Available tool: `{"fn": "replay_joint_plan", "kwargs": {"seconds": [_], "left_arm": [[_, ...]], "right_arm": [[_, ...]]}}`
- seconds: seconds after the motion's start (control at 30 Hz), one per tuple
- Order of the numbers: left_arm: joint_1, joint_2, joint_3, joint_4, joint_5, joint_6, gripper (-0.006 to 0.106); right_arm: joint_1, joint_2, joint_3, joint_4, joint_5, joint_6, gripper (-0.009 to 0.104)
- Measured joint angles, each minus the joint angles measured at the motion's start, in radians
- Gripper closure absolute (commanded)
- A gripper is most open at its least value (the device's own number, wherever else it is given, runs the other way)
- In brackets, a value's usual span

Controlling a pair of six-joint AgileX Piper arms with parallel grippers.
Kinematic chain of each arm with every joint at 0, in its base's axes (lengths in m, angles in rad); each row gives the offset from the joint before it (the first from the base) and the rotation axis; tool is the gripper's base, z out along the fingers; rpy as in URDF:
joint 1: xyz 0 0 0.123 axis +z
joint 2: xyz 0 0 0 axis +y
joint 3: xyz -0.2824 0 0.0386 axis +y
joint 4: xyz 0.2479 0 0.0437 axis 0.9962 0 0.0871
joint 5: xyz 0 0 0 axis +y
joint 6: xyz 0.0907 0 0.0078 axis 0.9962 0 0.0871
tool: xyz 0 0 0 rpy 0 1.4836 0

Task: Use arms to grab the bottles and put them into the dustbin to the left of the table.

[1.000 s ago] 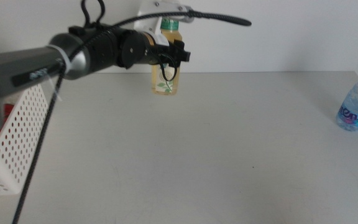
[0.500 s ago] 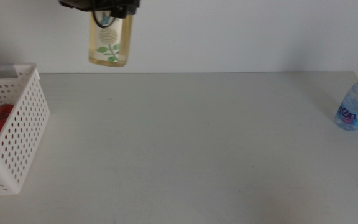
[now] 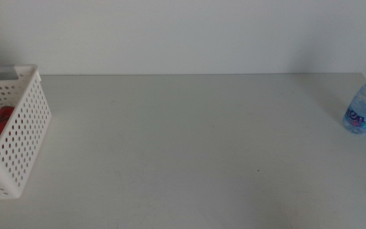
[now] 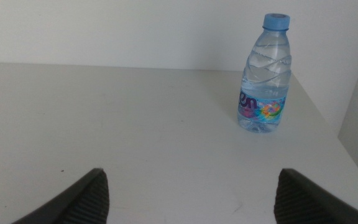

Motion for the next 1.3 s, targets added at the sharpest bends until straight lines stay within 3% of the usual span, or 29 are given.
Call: {"fn": "replay_joint_plan", "kwargs": {"seconds": [0.27, 0.7, 0.9, 1.17, 1.3], "left_arm": [[0.137, 0.156, -0.003, 0.003, 0.014, 0.025, 0.102], [0.143, 0.395, 0.012, -0.021, -0.017, 0.016, 0.099], [0.143, 0.45, 0.051, -0.022, -0.024, 0.016, 0.072], [0.143, 0.463, 0.06, -0.047, -0.03, 0.049, 0.008], [0.143, 0.449, 0.06, -0.059, -0.034, 0.046, 0.007]], "right_arm": [[0.0, 0.0, 0.0, 0.0, 0.0, 0.0, 0.027], [0.0, 0.0, 0.0, 0.0, 0.0, 0.0, 0.027], [0.0, 0.0, 0.0, 0.0, 0.0, 0.0, 0.027], [0.0, 0.0, 0.0, 0.0, 0.0, 0.0, 0.027], [0.0, 0.0, 0.0, 0.0, 0.0, 0.0, 0.027]]}}
